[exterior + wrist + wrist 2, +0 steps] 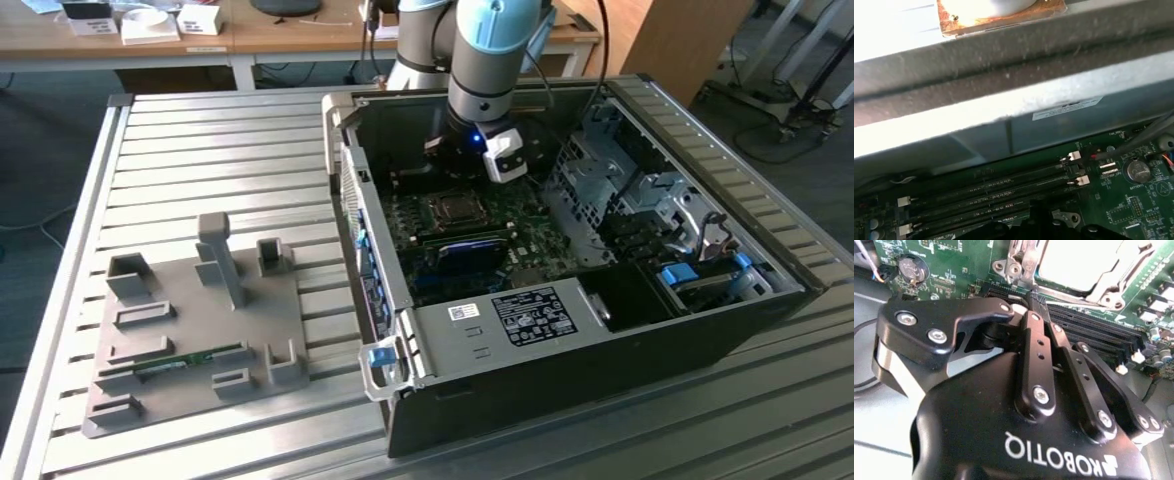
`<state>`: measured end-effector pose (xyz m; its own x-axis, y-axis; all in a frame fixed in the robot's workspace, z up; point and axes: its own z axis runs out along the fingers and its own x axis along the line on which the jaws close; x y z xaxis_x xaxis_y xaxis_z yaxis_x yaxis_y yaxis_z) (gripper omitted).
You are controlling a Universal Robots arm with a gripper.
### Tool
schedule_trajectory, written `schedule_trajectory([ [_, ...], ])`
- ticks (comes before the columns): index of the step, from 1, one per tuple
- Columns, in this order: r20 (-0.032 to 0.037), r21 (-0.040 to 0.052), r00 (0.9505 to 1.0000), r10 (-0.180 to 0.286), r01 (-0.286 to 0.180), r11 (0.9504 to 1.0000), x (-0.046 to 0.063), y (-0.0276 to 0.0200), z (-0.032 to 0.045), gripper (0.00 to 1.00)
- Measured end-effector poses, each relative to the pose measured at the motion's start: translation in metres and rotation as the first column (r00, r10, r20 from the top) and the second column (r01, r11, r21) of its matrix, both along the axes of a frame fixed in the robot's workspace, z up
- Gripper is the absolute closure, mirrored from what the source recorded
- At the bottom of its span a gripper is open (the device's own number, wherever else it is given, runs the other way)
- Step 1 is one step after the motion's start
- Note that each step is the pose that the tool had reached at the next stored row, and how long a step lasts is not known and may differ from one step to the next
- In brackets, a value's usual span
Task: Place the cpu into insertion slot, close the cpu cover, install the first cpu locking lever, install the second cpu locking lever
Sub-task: 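Install the first cpu locking lever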
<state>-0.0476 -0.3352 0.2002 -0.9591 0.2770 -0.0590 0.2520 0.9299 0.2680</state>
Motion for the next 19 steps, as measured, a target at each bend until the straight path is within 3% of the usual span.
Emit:
schedule_trajectory([
  [3, 0.0000, -0.0002, 1.0000, -0.004, 0.004, 1.0000, 0.0000, 0.0000, 0.0055, 0.89],
  [7, -0.0001, 0.0022, 0.9999, -0.015, 0.015, 0.9999, 0.0000, 0.0000, 0.0061, 0.89],
  [12, -0.0004, 0.0110, 0.9993, -0.037, 0.037, 0.9992, 0.0000, 0.0001, 0.0061, 0.89],
  [19, -0.0012, 0.0302, 0.9981, -0.061, 0.062, 0.9976, -0.0006, 0.0002, 0.0061, 0.89],
])
